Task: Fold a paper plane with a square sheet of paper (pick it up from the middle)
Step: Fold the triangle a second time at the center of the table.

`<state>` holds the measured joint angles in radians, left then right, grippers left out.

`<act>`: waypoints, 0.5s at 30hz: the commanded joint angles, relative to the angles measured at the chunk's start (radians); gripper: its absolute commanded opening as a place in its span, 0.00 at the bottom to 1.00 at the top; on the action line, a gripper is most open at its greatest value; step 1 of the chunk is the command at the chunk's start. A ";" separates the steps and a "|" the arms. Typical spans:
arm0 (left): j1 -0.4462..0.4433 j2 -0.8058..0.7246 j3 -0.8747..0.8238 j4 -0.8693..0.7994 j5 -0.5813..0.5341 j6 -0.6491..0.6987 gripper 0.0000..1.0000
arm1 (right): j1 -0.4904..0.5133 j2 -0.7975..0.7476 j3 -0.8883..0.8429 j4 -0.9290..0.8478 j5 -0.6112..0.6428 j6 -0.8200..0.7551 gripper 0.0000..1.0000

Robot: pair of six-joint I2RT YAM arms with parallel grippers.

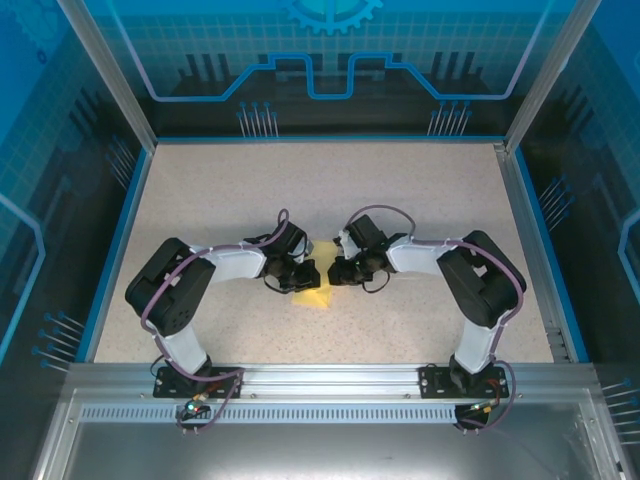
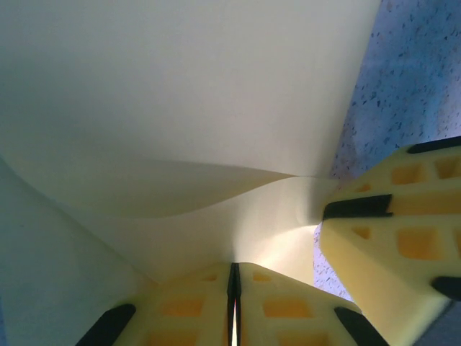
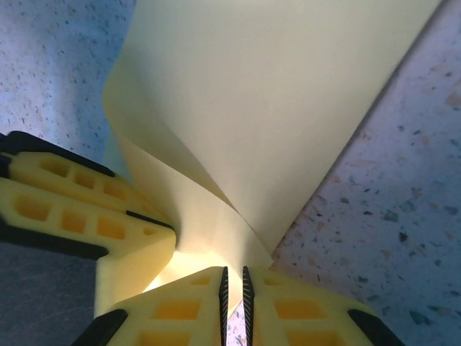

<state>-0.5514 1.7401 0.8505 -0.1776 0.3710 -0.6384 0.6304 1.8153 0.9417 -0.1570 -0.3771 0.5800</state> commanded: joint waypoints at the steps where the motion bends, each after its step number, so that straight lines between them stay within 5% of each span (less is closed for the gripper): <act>1: 0.006 0.005 0.001 -0.050 -0.035 -0.019 0.13 | 0.011 0.038 0.046 0.011 -0.045 0.002 0.16; 15: 0.007 -0.059 0.038 -0.025 -0.028 -0.025 0.15 | 0.010 0.088 0.062 -0.062 -0.002 -0.025 0.15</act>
<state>-0.5514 1.7168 0.8581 -0.1974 0.3622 -0.6537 0.6296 1.8660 0.9909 -0.1730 -0.3973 0.5747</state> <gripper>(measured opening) 0.145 0.154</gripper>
